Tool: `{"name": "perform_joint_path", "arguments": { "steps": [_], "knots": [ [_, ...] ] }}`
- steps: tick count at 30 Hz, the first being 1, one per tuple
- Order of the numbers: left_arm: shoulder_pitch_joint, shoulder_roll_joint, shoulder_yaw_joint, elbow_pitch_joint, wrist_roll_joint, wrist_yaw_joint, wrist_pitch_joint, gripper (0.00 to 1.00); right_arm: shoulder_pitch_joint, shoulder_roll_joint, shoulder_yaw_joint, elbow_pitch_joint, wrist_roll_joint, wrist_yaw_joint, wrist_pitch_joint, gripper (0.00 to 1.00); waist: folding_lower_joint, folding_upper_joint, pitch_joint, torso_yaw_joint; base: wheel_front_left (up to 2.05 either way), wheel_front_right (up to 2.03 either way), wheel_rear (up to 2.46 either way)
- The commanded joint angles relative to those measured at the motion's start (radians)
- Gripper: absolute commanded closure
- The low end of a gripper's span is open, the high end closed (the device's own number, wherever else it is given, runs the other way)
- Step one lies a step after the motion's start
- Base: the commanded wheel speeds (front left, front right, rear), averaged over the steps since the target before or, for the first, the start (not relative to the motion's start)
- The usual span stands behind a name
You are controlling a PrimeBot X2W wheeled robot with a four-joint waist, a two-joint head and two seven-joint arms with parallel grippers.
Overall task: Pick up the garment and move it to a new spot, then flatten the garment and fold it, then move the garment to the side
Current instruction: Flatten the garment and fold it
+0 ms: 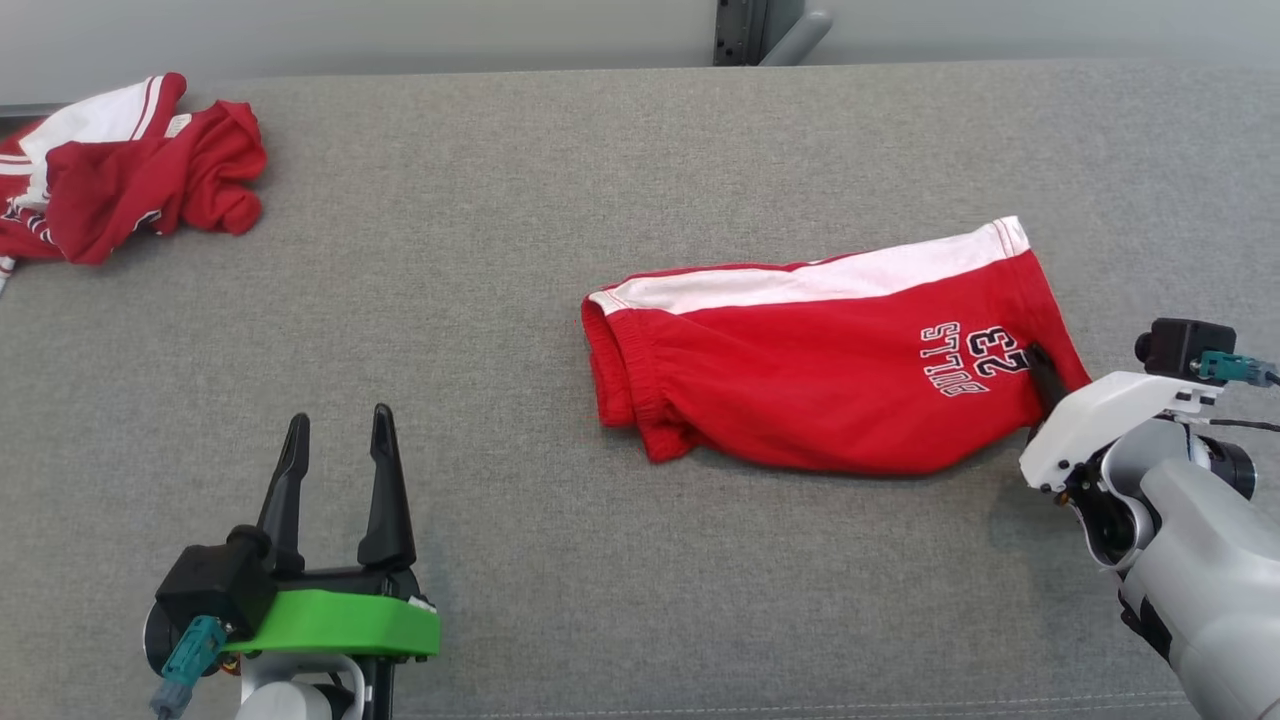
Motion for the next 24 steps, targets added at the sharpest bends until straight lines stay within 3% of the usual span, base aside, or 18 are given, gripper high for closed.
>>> {"name": "perform_joint_path", "arguments": {
  "steps": [1,16,24],
  "knots": [
    [0.016,0.001,0.000,0.002,0.007,-0.003,-0.003,0.00,0.017,-0.004,-0.005,0.003,0.008,-0.001,-0.004,1.00,0.0000,0.0000,-0.005,-0.005,0.00,0.00,0.00],
    [0.005,0.001,-0.010,0.014,0.003,0.007,-0.003,0.00,-0.029,0.002,-0.003,-0.113,0.032,-0.001,0.002,1.00,0.0000,0.0000,-0.015,-0.003,0.00,0.00,0.00],
    [-0.011,0.001,-0.037,0.027,-0.015,0.010,-0.003,0.00,-0.062,0.076,0.079,-0.255,-0.013,-0.001,0.041,1.00,0.0000,0.0000,-0.028,0.035,0.00,0.00,0.00]
  ]
}}
